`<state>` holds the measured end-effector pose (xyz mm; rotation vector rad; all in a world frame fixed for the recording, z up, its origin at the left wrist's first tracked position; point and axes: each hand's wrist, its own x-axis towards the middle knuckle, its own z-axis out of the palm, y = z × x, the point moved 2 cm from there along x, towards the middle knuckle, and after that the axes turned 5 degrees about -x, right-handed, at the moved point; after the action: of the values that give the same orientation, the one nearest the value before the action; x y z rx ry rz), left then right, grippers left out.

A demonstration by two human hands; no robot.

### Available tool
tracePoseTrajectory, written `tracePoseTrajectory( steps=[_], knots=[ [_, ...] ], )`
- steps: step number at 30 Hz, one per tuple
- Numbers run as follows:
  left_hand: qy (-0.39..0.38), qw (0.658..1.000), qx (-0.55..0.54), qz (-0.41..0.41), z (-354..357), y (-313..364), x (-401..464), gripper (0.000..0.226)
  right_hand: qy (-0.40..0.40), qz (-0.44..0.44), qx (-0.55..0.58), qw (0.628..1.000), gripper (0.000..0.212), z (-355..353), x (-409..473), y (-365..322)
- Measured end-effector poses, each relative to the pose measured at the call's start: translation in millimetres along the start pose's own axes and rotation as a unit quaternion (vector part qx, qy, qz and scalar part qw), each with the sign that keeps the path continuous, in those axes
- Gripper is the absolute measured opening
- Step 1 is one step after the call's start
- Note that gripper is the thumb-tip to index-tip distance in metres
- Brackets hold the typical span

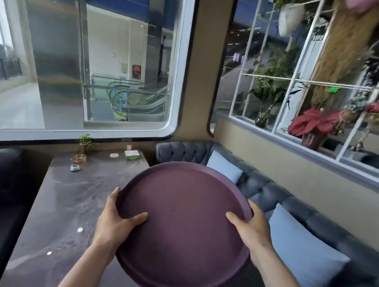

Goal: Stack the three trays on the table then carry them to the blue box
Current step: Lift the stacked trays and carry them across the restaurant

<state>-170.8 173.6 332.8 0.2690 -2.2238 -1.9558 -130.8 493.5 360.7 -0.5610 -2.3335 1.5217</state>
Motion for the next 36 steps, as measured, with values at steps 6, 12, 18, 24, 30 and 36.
tracePoseTrajectory(
  steps=[6,12,18,24,30,36],
  knots=[
    [-0.067,0.998,0.011,0.019,102.0,22.1,-9.5,0.105,0.066,0.026,-0.042,0.997,0.08,-89.0,18.1,35.8],
    [-0.158,0.987,0.029,0.027,204.4,28.8,-33.9,0.109,0.15,0.079,-0.02,0.985,0.076,-181.9,5.5,80.1],
    [-0.285,0.957,0.035,0.039,297.8,35.6,-72.3,0.104,0.264,0.127,-0.046,0.955,0.09,-262.9,-33.5,120.5],
    [-0.425,0.903,0.032,0.047,379.8,39.8,-127.5,0.106,0.394,0.182,-0.076,0.898,0.058,-326.0,-111.4,142.0],
    [-0.563,0.824,0.021,0.065,426.8,47.0,-202.2,0.106,0.517,0.255,-0.107,0.81,0.057,-346.6,-220.4,142.0],
    [-0.698,0.714,0.018,0.053,435.7,39.9,-303.2,0.1,0.623,0.303,-0.121,0.711,0.053,-332.1,-346.1,133.8]
  ],
)
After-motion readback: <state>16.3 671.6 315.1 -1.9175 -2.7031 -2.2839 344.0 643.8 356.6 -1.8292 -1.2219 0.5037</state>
